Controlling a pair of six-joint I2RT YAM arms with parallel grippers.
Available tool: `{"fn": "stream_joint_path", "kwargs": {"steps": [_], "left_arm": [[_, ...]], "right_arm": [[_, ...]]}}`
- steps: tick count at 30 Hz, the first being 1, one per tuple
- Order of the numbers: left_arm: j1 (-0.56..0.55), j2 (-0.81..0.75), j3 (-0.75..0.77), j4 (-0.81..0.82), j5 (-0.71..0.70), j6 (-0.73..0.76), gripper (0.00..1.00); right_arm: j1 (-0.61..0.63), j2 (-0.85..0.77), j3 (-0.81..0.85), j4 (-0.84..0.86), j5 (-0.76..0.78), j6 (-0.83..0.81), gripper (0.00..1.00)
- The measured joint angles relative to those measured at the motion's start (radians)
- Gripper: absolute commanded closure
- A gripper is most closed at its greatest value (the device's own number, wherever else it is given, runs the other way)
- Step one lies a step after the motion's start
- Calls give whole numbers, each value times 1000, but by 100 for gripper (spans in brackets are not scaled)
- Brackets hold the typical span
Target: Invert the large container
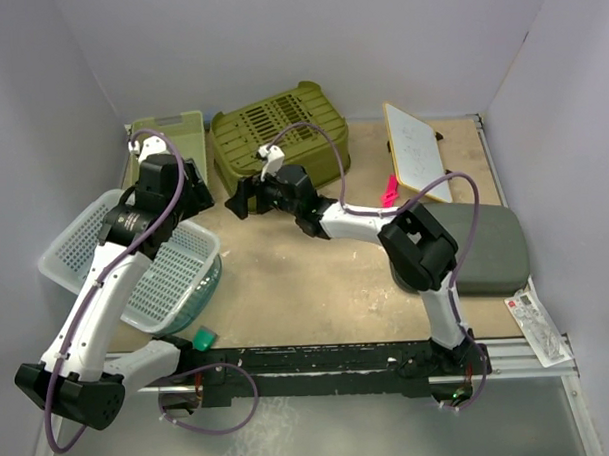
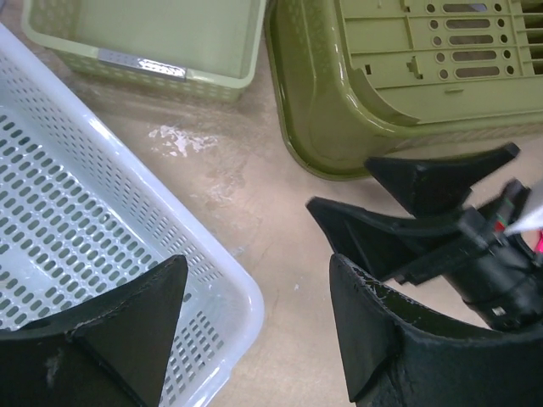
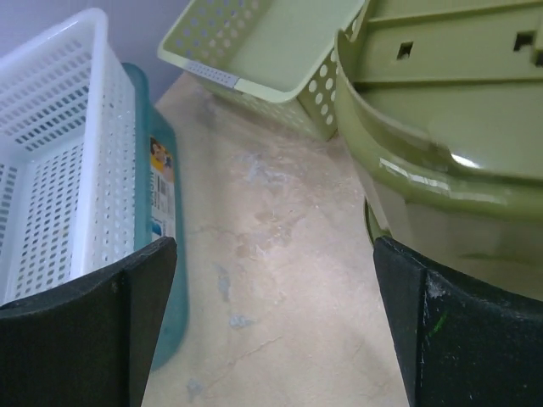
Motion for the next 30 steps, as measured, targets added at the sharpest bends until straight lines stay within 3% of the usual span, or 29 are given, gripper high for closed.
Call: {"fn": "stream_joint_path", "kwargs": {"steps": [8,12,17,25,30], "left_arm": [[0,-3,-17,17,-64,10,35],[0,-3,-36,30,-66,17,35],[0,-3,-43,31,-62,17,35],[0,0,-42,14,-56,14,35],[0,53,-29,14,-56,-8,35]], "right_arm": [[-12,-158,-277,54,8,-17,0],[-14,-165,-315,24,54,-23,0],[-17,-111,-230,-17,99,-31,0],[-17,100,89,-64,105,-34,0],[-17,15,60,-120,96,-52,0]]}}
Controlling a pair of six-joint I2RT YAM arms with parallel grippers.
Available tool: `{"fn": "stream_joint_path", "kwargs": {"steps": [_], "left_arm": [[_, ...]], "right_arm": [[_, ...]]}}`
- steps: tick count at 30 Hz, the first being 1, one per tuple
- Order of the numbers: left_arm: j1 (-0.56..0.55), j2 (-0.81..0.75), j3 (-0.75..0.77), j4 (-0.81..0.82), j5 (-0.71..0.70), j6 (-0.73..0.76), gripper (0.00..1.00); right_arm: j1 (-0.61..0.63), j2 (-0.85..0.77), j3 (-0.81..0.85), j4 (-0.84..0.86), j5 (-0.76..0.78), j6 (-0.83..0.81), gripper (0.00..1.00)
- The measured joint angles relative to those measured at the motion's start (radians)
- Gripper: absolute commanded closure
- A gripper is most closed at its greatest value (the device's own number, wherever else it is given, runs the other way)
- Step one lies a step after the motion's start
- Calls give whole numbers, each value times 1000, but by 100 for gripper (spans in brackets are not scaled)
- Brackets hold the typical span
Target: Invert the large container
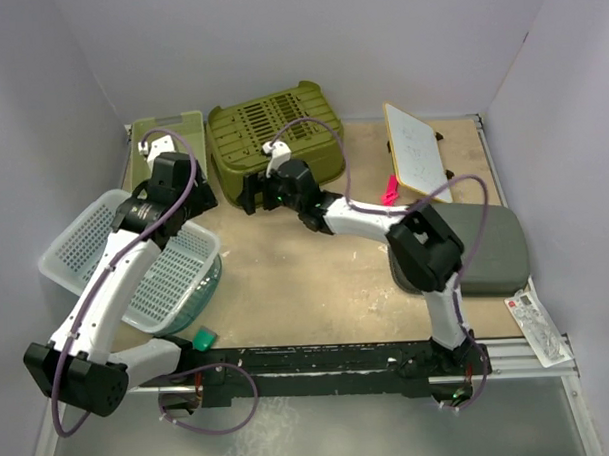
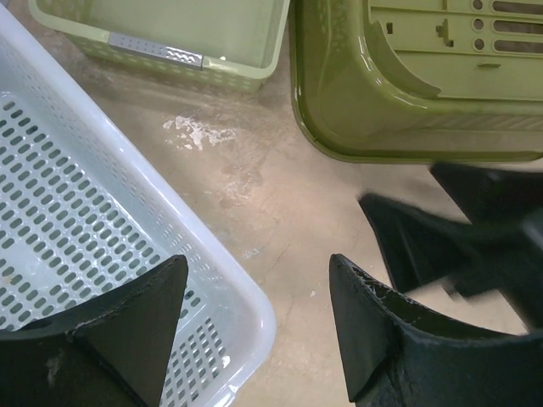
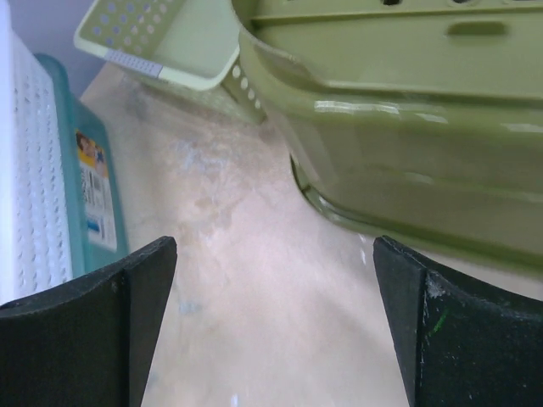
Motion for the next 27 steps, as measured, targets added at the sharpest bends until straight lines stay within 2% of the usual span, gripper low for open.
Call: {"fn": "stream_joint_path", "kwargs": {"steps": [5,7,10,16,22,27], "left_arm": [[0,90,15,40,5,-48,35],[0,140,31,68,6,-77,35],[1,222,61,117,19,-126,34],[1,337,98,208,53,-213,33],[1,360,122,250,46,-266,34],[4,398,142,289,46,-275,35]], "right_arm": [[-2,-291,-193,-107,87,-65,0],[-18,-386,-202,-180,160,-82,2],[-83,-425,-135,-310,225,-78,7],[-263,-281,159,-613,385,-36,9],[-292,-110,374,-826,421,27,18],[-314,9,510,-900,395,88,24]]}}
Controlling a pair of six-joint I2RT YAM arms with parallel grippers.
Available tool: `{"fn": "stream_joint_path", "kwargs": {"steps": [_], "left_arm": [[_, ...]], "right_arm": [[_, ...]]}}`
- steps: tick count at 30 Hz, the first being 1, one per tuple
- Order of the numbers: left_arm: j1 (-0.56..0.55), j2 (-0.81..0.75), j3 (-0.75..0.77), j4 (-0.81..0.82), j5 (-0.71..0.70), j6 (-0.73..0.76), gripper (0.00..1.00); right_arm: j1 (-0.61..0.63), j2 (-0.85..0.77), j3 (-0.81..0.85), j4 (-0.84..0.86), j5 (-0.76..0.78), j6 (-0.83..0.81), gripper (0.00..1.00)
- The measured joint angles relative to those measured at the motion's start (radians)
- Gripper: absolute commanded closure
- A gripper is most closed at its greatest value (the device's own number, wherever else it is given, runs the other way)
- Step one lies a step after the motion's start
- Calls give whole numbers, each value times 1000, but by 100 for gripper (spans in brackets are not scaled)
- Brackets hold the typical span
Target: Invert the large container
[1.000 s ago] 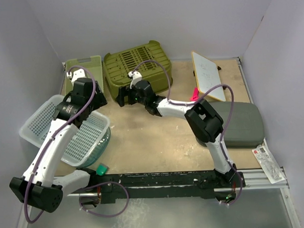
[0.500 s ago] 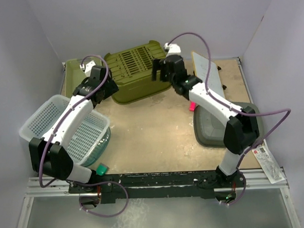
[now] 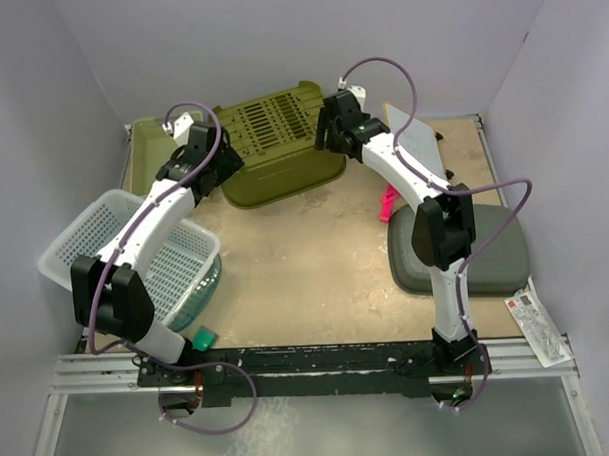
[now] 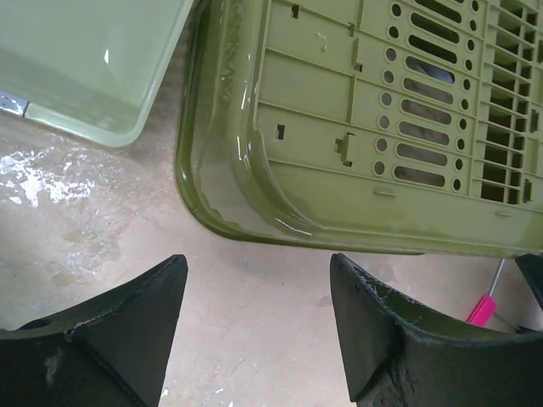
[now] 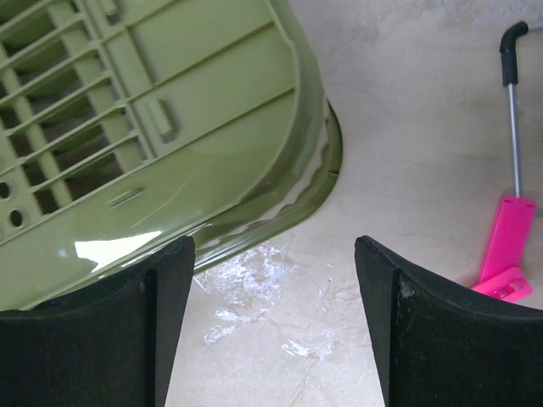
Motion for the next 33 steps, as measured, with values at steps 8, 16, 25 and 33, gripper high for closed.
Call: {"fn": "stream_joint_path", "kwargs": {"steps": [8,16,25,33], "left_arm": [[3,77,1,12,12,0,36],[4,114,1,23,35,1,37],[11,125,1,35,47,1,37],[16,127,1,35,56,2,37]], "right_arm": [[-39,23,4,-18,-11,59,27],[-75,23,18,-18,-66,93,25],[-98,27,29,-10,-138,116,18],[-106,33,45,36,-183,140,16]]}}
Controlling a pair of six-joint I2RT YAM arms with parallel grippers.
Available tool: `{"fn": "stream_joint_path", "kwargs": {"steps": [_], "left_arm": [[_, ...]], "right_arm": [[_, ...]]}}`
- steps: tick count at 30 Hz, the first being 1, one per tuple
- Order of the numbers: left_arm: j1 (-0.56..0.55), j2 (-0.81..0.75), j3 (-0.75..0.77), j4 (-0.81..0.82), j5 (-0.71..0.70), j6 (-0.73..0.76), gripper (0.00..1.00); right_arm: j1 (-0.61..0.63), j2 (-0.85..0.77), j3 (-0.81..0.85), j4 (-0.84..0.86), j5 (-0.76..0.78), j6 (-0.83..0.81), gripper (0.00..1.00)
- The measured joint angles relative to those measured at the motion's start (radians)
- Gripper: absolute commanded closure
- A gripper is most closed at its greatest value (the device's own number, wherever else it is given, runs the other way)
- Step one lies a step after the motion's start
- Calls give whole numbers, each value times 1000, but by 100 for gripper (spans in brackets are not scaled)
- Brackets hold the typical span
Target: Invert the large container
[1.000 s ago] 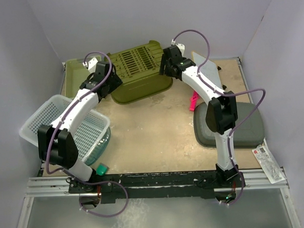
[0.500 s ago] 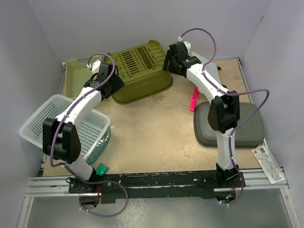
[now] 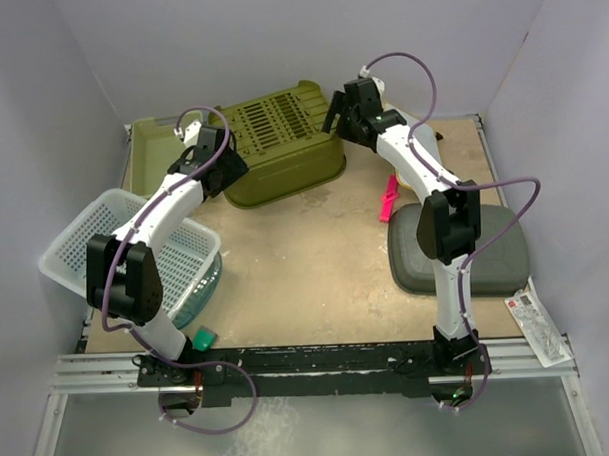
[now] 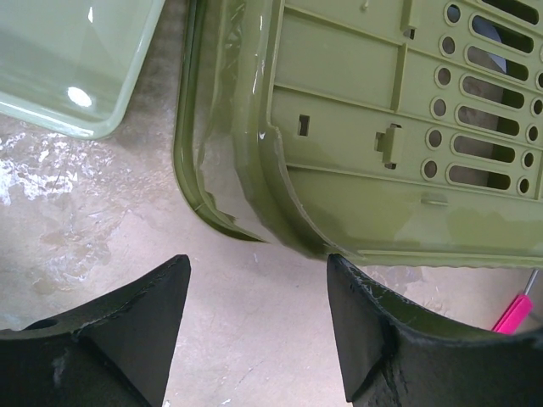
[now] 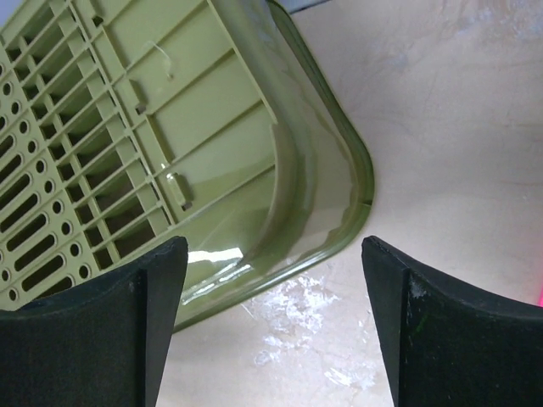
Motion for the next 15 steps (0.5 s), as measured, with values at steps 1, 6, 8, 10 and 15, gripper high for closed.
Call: {"fn": "stream_joint_path", "kwargs": {"steps": [1,6,8,10,15], "left_arm": [[0,0,0,0,1,0,37],[3,0,0,0,7,3,37],[5,0,2,-2,8,6,37],[7,1,10,-5,13,13,37],[7,2,23,-14,26,21,37]], "right_arm": [[-2,7,9,3,-1,2,18],[-9,49,37,14,-1,13,30],[-16,75,51,13,-1,17,45],[-27,99,65,28,-11,31,60],[-35,97,71,42,-6,45,86]]}}
